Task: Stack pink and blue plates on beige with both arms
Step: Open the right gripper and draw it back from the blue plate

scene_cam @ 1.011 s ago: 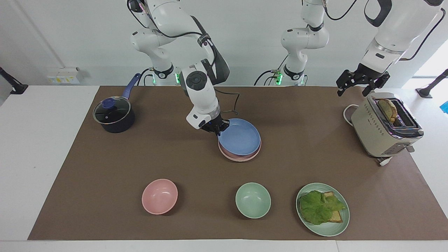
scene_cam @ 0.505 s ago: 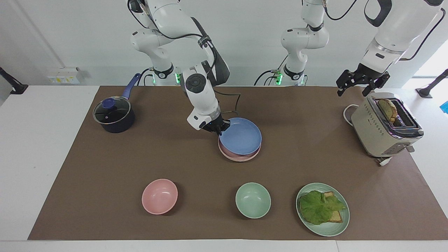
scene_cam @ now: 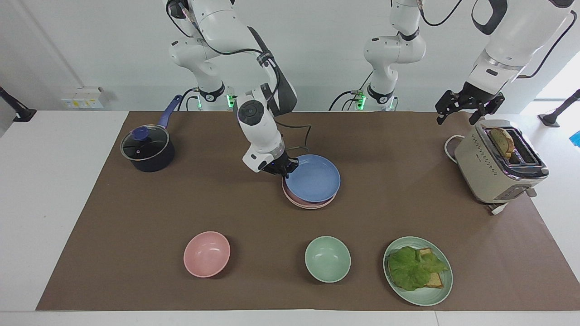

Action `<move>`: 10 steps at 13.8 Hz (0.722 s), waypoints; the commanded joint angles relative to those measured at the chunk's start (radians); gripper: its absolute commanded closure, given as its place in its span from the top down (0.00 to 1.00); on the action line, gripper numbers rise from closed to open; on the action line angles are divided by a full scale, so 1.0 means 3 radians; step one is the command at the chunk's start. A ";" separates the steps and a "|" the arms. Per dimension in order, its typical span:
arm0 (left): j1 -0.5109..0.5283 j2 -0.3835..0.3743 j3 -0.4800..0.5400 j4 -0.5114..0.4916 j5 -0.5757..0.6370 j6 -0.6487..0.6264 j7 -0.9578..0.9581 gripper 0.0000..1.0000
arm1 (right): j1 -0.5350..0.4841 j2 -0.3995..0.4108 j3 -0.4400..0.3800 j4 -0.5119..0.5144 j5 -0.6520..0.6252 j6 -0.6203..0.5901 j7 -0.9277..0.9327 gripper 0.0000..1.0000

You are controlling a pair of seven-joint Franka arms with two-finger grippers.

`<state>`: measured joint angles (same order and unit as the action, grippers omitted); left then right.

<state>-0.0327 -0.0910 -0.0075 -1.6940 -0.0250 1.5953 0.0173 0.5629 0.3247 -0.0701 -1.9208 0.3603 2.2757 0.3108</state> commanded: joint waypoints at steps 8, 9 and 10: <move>0.0022 -0.0044 -0.0011 -0.0019 0.0042 -0.0020 -0.0001 1.00 | -0.0117 0.0032 0.0024 0.0062 0.0036 0.0008 -0.0345 0.00; 0.0022 -0.0044 -0.0011 -0.0019 0.0042 -0.0020 -0.0001 1.00 | -0.0117 0.0032 0.0019 0.0062 0.0036 0.0008 -0.0427 0.00; 0.0022 -0.0044 -0.0011 -0.0019 0.0042 -0.0020 -0.0001 1.00 | -0.0123 0.0032 0.0014 0.0062 0.0036 0.0008 -0.0478 0.00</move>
<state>-0.0327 -0.0910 -0.0075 -1.6940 -0.0250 1.5953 0.0173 0.5438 0.3265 -0.0714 -1.9109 0.3643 2.2770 0.2216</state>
